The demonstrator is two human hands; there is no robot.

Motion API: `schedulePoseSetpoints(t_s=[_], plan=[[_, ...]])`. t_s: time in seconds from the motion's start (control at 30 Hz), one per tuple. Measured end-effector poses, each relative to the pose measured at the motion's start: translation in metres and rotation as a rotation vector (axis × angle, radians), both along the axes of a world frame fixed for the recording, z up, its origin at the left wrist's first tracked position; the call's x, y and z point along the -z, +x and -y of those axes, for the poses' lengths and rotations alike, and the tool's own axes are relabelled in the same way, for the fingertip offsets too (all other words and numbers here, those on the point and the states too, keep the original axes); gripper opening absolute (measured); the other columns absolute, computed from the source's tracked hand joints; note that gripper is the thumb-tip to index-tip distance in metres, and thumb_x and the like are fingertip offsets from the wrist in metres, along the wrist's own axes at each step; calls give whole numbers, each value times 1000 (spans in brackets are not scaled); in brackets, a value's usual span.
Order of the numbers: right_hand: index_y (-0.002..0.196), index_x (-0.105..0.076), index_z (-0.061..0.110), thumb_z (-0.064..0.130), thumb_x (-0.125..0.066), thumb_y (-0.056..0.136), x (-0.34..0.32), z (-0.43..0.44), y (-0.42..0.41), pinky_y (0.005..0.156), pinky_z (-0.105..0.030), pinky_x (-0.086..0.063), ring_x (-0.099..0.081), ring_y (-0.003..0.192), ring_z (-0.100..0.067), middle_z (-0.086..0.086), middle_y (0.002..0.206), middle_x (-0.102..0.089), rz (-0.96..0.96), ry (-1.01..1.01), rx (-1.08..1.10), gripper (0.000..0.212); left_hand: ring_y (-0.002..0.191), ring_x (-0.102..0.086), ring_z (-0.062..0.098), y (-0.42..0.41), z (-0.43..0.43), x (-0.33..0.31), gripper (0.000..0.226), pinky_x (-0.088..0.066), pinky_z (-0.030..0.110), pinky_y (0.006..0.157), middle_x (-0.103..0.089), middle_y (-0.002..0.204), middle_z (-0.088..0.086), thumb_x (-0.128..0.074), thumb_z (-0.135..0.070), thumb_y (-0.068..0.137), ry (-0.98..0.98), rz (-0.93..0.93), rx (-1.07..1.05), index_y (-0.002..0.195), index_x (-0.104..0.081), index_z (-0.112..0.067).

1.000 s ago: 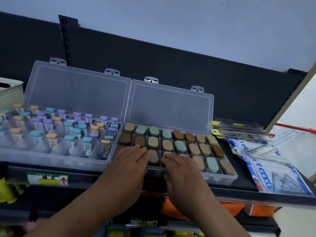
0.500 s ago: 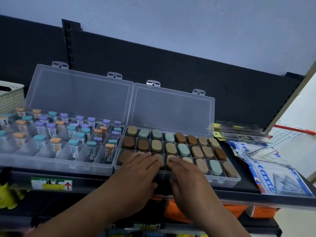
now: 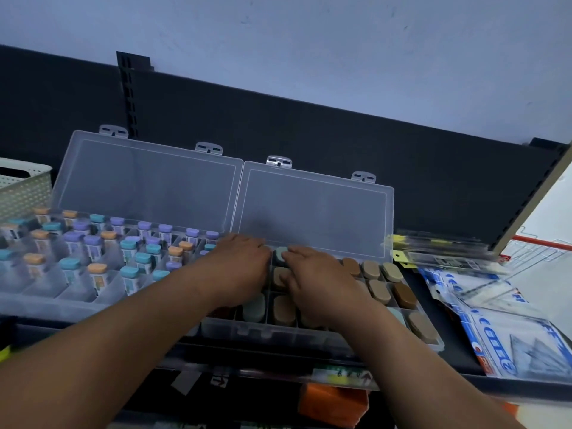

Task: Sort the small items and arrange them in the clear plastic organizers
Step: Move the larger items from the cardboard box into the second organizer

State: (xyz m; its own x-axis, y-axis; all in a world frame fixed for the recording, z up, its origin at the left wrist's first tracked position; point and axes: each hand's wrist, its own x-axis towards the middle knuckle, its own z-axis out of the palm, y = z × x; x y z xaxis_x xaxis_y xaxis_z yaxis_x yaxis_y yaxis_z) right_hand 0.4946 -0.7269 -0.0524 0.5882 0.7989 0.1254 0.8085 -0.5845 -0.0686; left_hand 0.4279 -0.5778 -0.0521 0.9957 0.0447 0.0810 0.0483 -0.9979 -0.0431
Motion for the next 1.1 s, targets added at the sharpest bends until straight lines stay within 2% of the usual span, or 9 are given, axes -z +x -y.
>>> schedulePoseSetpoints(t_s=[0.07,0.1,0.2,0.43,0.57,0.63,0.73,0.9,1.1], plan=[[114,-57,15,31,-40,99,4,-11,11,86,-35,-42,-53,111,-28,-5,123,-56,-5,-61,-1,28,103,-53,23,8,-1,2,21,-38,34,93,-57,119,9,-45,-21,94,-16,-42,0,107,-58,-12],[107,-57,15,30,-42,98,5,-14,14,77,-32,-38,-55,103,-28,-5,114,-57,3,-99,10,23,99,-54,24,10,-1,3,19,-40,34,89,-58,115,9,-46,-19,93,-22,-63,-9,104,-59,-12],[102,-55,15,25,-45,97,4,-18,16,71,-30,-27,-56,97,-27,-6,110,-59,19,-180,7,15,104,-53,26,16,1,7,22,-39,34,91,-56,117,10,-45,-17,93,1,-96,-23,109,-59,-9],[111,-57,9,17,-44,96,11,-20,13,84,-36,-37,-53,101,-31,-11,116,-54,-34,-158,-14,21,109,-47,25,18,4,15,28,-33,35,95,-53,120,8,-44,-27,94,-6,-45,-44,115,-57,-14],[114,-57,9,18,-44,96,13,-21,13,89,-36,-37,-52,105,-31,-11,120,-53,-71,-141,14,24,107,-45,22,16,4,15,26,-32,34,96,-52,119,5,-45,-27,94,-62,-39,-35,116,-55,-16],[125,-53,10,22,-43,97,12,-19,15,98,-35,-35,-49,118,-31,-11,135,-48,-72,-130,17,31,110,-46,21,12,3,14,27,-31,33,97,-52,121,3,-44,-27,93,-110,-6,-25,118,-53,-18],[145,-37,14,31,-37,102,0,-6,16,113,-34,-22,-29,141,-26,-6,158,-25,-69,-55,61,46,123,-41,21,4,0,10,34,-26,33,105,-48,133,3,-40,-27,95,-183,48,-12,128,-47,-19],[142,-38,17,37,-32,103,-6,24,27,116,-34,-19,-31,140,-20,0,149,-37,-115,-67,152,44,144,-16,19,-5,-5,6,55,-8,33,118,-21,157,4,-35,-30,99,-176,15,-37,150,-21,-16],[137,-43,17,46,-31,101,10,29,30,112,-38,-28,-36,133,-27,-1,147,-39,-125,-139,192,48,143,-19,19,-2,9,3,50,-9,32,116,-25,155,3,-33,-29,100,-156,13,13,148,-27,-16]])
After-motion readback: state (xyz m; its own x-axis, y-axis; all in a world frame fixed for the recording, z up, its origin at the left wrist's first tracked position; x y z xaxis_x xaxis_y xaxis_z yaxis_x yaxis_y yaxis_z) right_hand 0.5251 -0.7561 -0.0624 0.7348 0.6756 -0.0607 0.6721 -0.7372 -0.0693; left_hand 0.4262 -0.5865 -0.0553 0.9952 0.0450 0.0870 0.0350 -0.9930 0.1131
